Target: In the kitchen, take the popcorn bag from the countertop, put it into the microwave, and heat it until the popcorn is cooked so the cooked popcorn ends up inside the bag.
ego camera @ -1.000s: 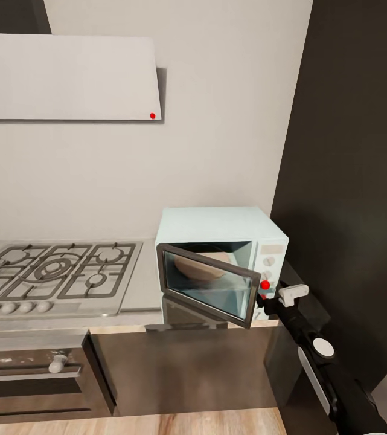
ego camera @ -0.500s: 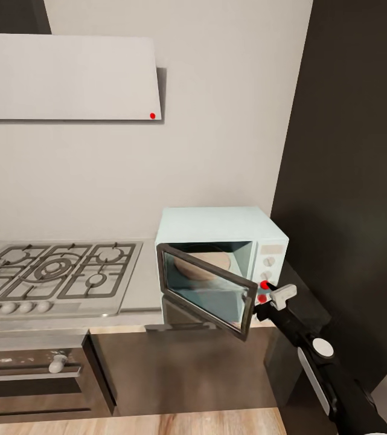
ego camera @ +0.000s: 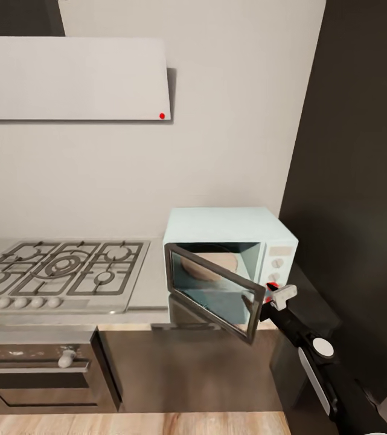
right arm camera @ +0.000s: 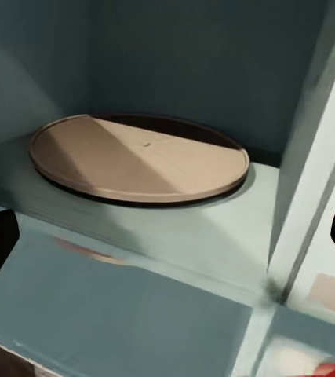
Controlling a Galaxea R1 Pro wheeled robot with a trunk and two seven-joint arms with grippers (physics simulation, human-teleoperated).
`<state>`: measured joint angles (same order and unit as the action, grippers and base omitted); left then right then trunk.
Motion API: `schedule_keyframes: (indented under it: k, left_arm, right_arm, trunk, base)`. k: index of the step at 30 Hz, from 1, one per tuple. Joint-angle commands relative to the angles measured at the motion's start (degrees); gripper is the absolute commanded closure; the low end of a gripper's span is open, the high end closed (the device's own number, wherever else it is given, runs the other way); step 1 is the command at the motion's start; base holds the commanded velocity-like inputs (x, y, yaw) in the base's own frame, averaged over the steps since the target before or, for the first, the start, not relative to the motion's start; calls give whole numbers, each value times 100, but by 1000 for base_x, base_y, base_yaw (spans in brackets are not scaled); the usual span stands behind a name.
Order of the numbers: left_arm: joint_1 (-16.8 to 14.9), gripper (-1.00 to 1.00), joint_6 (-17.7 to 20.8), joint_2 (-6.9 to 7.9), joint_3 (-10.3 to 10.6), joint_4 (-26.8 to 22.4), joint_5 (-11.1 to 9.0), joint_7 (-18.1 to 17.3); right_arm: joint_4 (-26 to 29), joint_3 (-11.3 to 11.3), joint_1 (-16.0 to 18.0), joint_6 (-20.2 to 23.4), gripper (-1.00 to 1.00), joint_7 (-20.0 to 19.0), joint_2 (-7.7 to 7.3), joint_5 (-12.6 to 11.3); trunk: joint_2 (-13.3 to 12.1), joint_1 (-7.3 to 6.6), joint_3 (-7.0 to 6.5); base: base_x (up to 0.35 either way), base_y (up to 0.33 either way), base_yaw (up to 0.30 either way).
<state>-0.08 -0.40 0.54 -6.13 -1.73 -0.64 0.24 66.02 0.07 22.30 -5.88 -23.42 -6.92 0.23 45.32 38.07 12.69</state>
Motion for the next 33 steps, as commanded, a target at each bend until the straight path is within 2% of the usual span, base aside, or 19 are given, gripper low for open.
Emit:
schedule_keyframes:
  k: [1,5,9,11,17,33]
  left_arm:
    - [3,-100,-4,-1,-37,-3,-6,3]
    - [-1,-100,-4,-1,-37,-2,-6,3]
    - [-1,-100,-4,-1,-37,-3,-6,3]
    - [-1,-100,-4,-1,-37,-3,-6,3]
    - [-1,-100,-4,-1,-37,-2,-6,3]
    - [-1,-100,-4,-1,-37,-1,-6,3]
  right_arm:
    - [-2,2,3,-21,-100,-14,-2,4]
    - [-2,-33,3,-70,-100,-7,-2,-18]
    - [-2,-391,3,-79,-100,-13,-2,-48]
    - [-2,-458,3,-80,-100,-14,-2,-55]
    - [-2,-490,3,-80,-100,-14,-2,-58]
    - [-2,-491,3,-80,-100,-14,2,-58]
  trunk:
    - [6,1,7]
    - [6,1,7]
    - [6,1,7]
    - [6,1,7]
    - [6,1,7]
    - [6,1,7]
  base:
    - [-28,0,215]
    - [-145,0,227]
    - [-118,-16,236]
    - [-276,-76,237]
    - [-270,-20,237]
    - [-49,0,245]
